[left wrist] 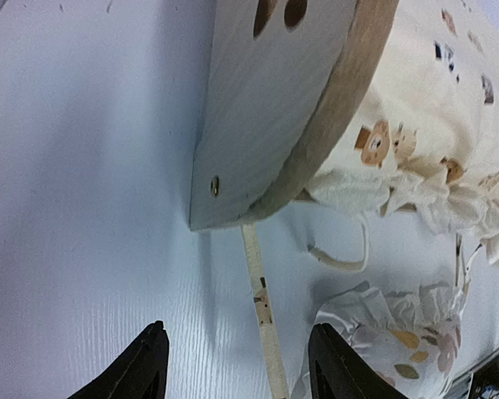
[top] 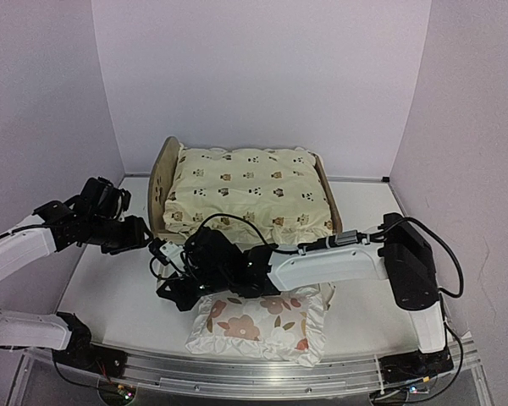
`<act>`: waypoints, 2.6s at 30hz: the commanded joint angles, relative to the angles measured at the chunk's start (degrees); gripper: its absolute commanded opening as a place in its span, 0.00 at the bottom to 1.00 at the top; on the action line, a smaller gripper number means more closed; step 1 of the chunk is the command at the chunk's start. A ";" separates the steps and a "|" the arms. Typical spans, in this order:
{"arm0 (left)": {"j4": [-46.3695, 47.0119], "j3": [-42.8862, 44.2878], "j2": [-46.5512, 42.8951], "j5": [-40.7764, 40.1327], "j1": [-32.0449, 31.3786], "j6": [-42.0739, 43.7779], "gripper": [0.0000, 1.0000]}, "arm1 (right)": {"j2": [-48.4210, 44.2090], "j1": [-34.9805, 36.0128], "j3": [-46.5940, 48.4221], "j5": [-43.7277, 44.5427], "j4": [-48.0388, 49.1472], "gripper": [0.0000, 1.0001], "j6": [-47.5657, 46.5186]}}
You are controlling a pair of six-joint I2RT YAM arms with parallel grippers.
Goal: Set up the pet bed
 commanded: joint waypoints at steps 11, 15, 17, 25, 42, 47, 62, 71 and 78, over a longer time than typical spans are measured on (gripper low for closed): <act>15.03 -10.52 1.64 17.79 -0.56 -3.97 0.43 | -4.27 1.10 -0.64 -7.35 -1.01 0.00 -1.28; 17.41 -11.73 3.33 18.91 -0.74 -4.79 0.34 | -4.35 1.05 -1.25 -6.47 -1.03 0.00 -2.12; 17.14 -11.86 3.15 18.85 -0.94 -4.90 0.35 | -4.42 1.05 -1.68 -5.17 -1.02 0.00 -2.50; 19.70 -14.01 3.96 21.16 -1.24 -5.04 0.23 | -3.92 1.11 -1.33 -3.86 -0.51 0.00 -3.18; 13.51 -13.45 -2.68 11.25 -1.86 -4.18 0.00 | -13.02 0.64 -14.85 20.81 -0.10 0.77 -11.45; 13.41 -13.88 -3.08 11.25 -1.86 -4.34 0.00 | -10.32 -1.69 -15.04 27.19 -0.22 0.76 -14.26; 12.29 -13.94 -4.99 11.37 -1.95 -5.10 0.00 | 7.71 -9.02 5.44 26.61 -2.02 0.74 -14.06; 12.63 -15.00 -6.45 11.04 -1.94 -5.59 0.00 | 11.43 -10.95 11.81 21.56 -5.98 0.17 -17.47; 12.14 -14.00 -6.90 11.41 -1.92 -5.00 0.00 | 8.39 -11.20 11.71 16.46 -9.08 0.00 -15.56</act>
